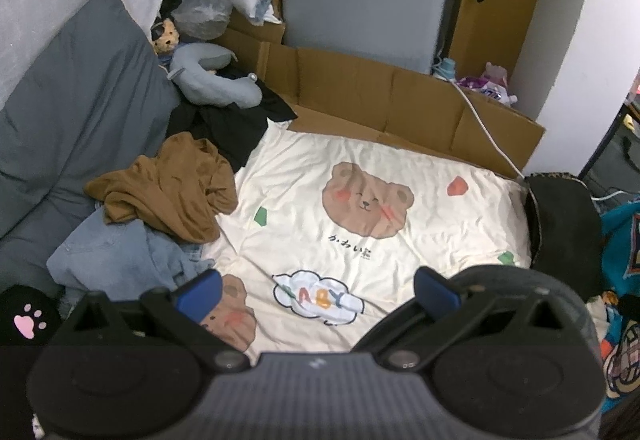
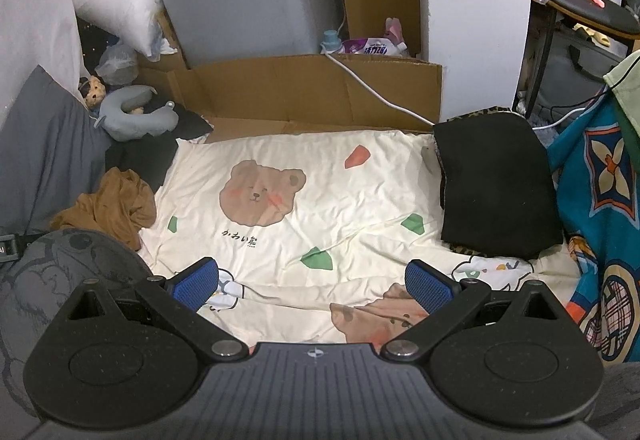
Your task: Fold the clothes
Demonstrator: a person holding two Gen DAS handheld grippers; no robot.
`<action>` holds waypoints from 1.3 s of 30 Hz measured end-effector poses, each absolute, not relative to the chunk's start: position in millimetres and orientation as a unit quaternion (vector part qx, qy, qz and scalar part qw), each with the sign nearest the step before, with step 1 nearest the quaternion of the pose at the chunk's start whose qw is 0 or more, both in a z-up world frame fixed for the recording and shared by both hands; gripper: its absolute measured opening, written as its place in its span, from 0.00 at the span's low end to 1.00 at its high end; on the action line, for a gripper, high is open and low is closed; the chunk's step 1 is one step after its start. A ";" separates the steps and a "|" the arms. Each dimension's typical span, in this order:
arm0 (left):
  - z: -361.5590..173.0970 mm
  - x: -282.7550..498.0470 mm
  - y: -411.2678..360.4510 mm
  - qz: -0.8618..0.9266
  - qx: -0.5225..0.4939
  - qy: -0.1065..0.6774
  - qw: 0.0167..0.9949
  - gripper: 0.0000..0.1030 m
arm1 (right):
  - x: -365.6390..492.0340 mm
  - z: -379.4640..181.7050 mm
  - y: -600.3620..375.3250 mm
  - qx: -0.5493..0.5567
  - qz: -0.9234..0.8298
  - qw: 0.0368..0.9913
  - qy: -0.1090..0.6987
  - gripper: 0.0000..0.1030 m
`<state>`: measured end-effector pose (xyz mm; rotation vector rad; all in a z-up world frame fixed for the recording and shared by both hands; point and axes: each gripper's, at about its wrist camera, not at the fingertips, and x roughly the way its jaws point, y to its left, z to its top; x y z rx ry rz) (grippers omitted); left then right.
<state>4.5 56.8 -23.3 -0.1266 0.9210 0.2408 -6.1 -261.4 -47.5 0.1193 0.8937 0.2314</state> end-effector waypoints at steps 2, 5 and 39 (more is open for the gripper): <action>-23.2 4.8 56.6 0.116 -0.060 0.443 0.887 1.00 | -6.4 -47.2 -261.7 0.057 0.110 0.894 0.430 0.99; -22.8 5.4 55.3 0.118 -0.056 0.442 0.887 1.00 | -6.9 -47.0 -262.6 0.061 0.110 0.894 0.429 0.99; -31.9 0.3 59.9 0.141 -0.051 0.460 0.875 0.99 | -5.4 -48.1 -261.4 0.071 0.113 0.892 0.431 0.99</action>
